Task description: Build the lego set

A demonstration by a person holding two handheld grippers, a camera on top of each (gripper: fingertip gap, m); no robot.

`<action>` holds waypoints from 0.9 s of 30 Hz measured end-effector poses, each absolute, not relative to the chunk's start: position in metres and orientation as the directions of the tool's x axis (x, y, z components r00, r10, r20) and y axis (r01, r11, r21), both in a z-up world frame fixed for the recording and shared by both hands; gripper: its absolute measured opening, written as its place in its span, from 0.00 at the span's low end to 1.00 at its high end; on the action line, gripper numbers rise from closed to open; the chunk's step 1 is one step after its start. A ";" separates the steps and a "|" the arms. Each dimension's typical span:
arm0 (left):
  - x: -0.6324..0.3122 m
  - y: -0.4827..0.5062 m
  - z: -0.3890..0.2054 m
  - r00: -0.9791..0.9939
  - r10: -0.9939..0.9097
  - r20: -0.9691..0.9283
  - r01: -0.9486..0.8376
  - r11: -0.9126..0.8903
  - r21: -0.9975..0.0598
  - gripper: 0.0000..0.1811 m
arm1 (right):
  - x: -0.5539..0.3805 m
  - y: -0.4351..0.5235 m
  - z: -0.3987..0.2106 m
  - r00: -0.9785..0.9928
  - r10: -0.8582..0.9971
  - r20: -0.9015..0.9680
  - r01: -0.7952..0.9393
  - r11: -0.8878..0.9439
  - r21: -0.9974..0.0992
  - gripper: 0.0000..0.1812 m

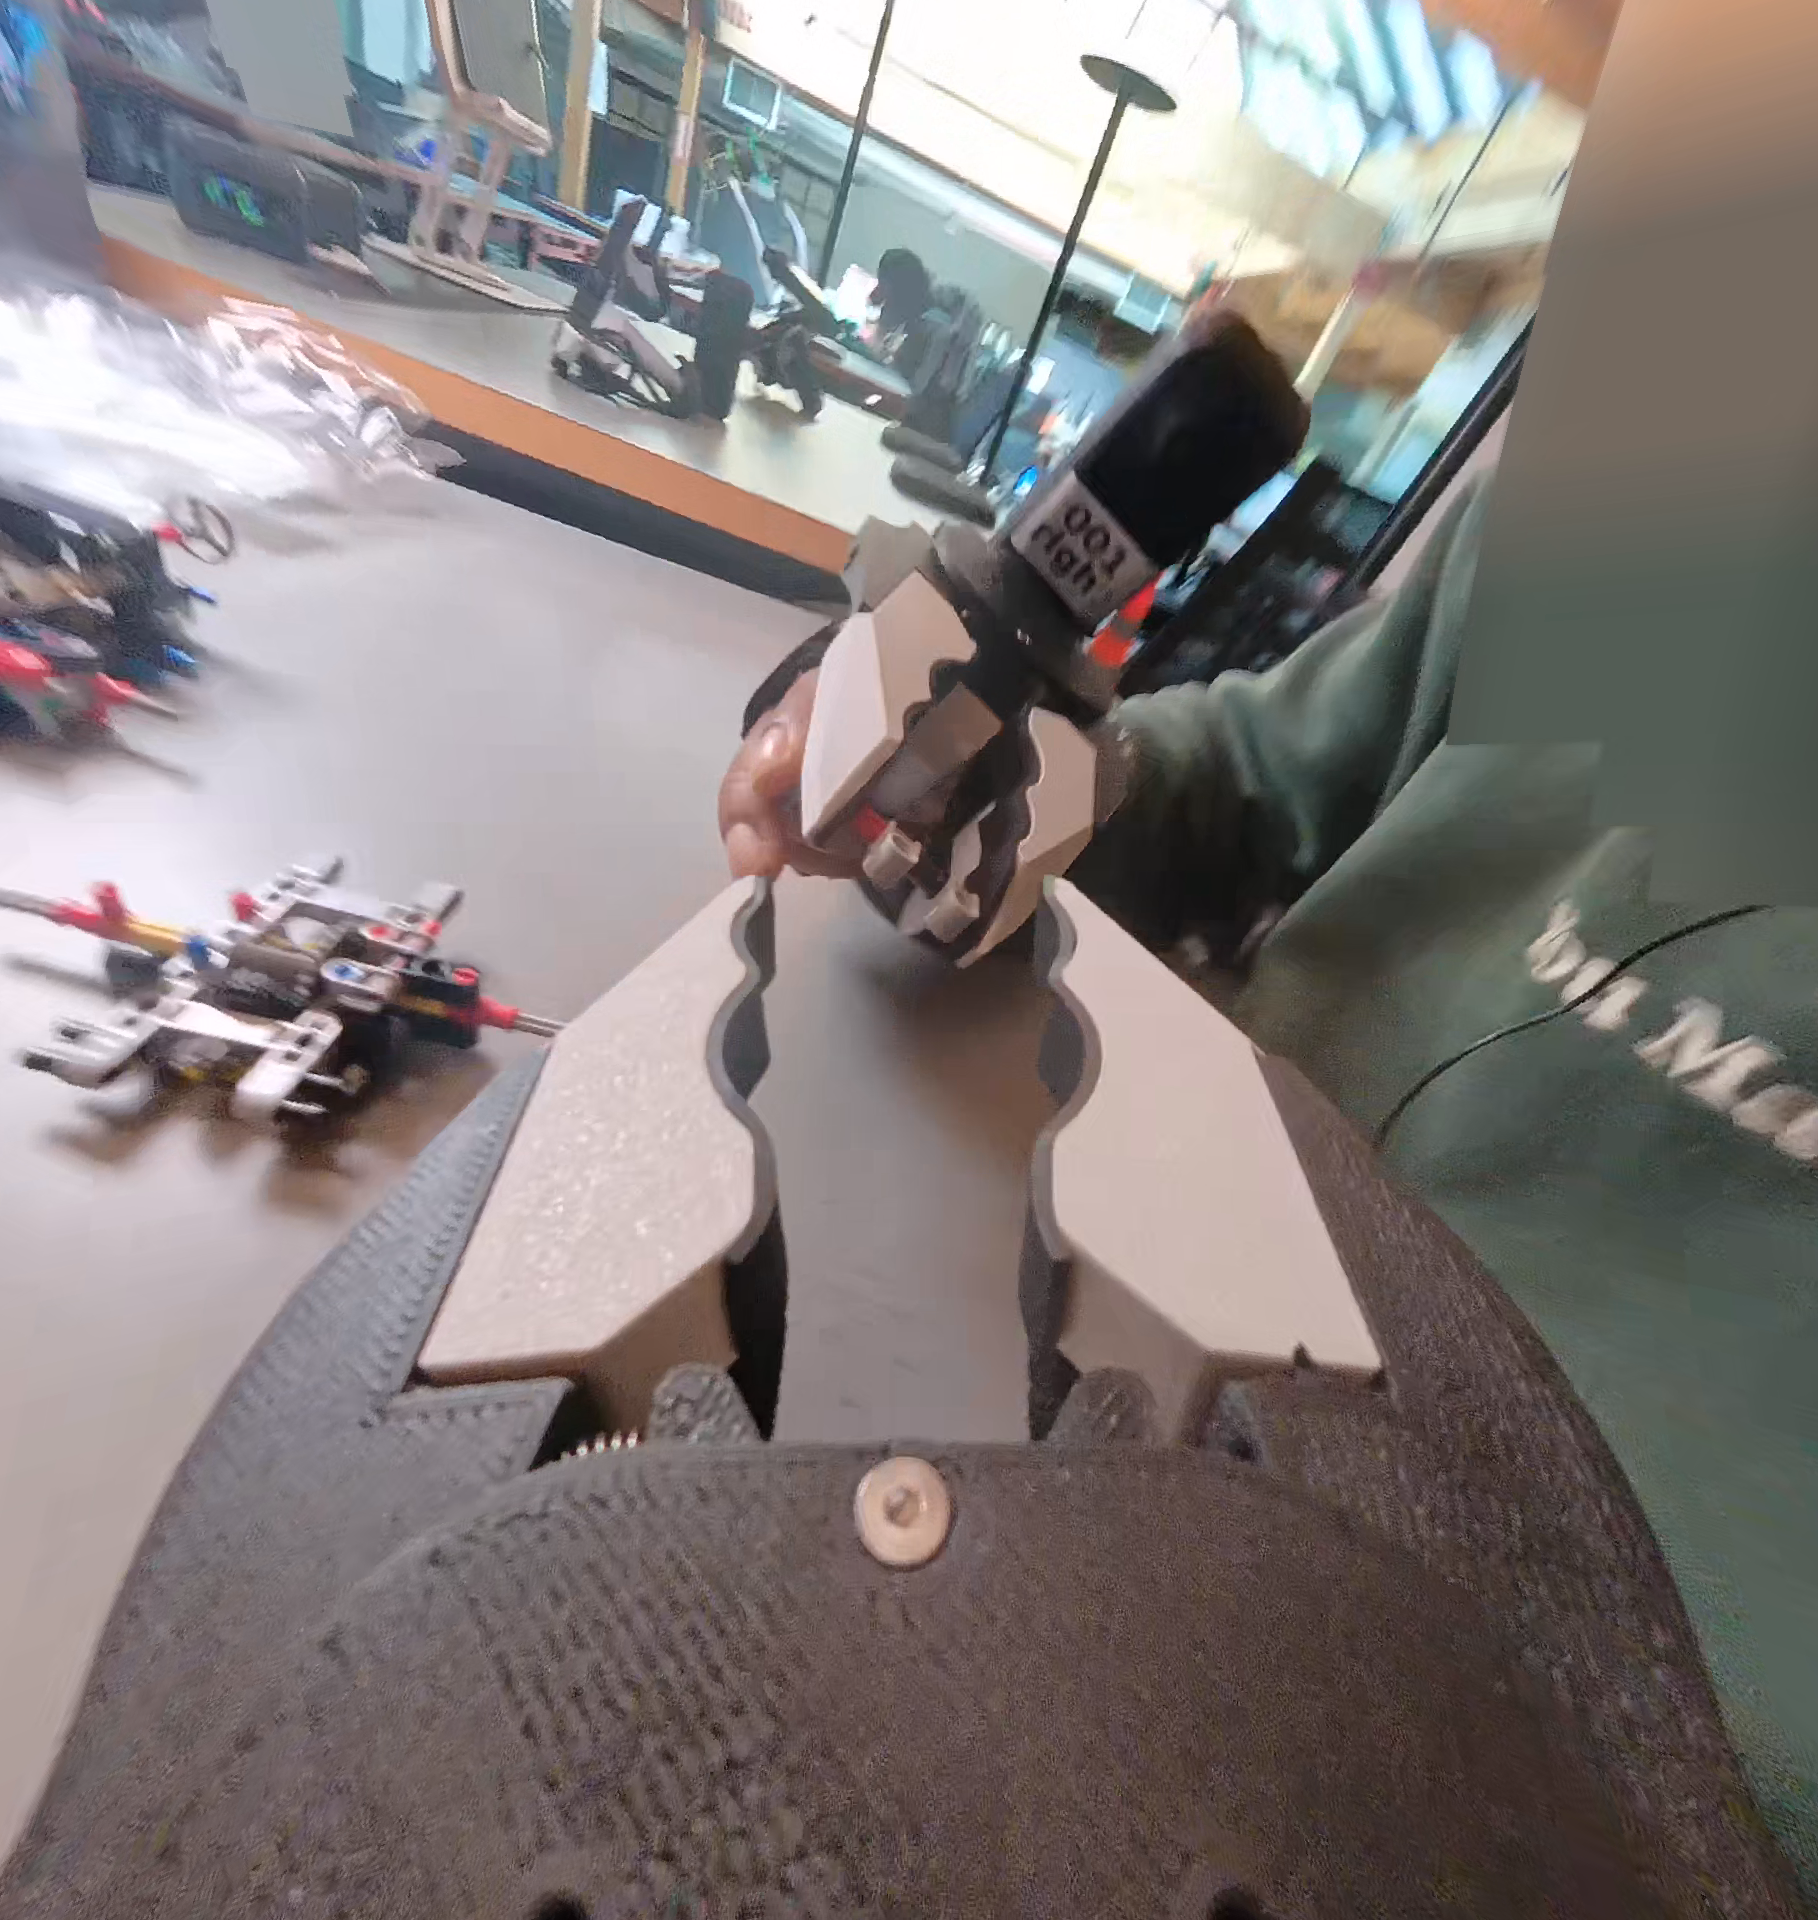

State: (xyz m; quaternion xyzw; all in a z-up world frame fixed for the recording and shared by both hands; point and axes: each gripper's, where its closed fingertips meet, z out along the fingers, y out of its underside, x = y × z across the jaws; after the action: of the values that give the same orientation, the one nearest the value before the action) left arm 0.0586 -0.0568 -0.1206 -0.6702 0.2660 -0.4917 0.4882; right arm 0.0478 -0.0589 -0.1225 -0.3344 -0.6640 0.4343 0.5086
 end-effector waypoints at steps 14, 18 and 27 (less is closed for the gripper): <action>0.060 -0.044 -0.125 0.161 -0.618 0.769 0.365 -0.687 -0.628 0.02 | 0.045 -0.052 -0.127 -0.209 0.871 0.444 0.031 0.460 -0.888 0.28; 0.047 -0.032 -0.129 0.107 -0.499 0.860 0.466 -0.739 -0.487 0.03 | 0.049 -0.034 -0.121 -0.180 0.923 0.339 0.035 0.351 -0.936 0.28; 0.045 -0.029 -0.137 0.014 -0.377 0.926 0.502 -0.798 -0.332 0.02 | 0.046 -0.027 -0.134 -0.175 0.931 0.321 0.087 0.339 -0.937 0.15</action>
State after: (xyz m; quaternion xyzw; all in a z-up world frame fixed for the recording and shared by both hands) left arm 0.0451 -0.0286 -0.1373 -0.6391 -0.0492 -0.7005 0.3138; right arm 0.0456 -0.0267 -0.1342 -0.3956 -0.6433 0.4170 0.5057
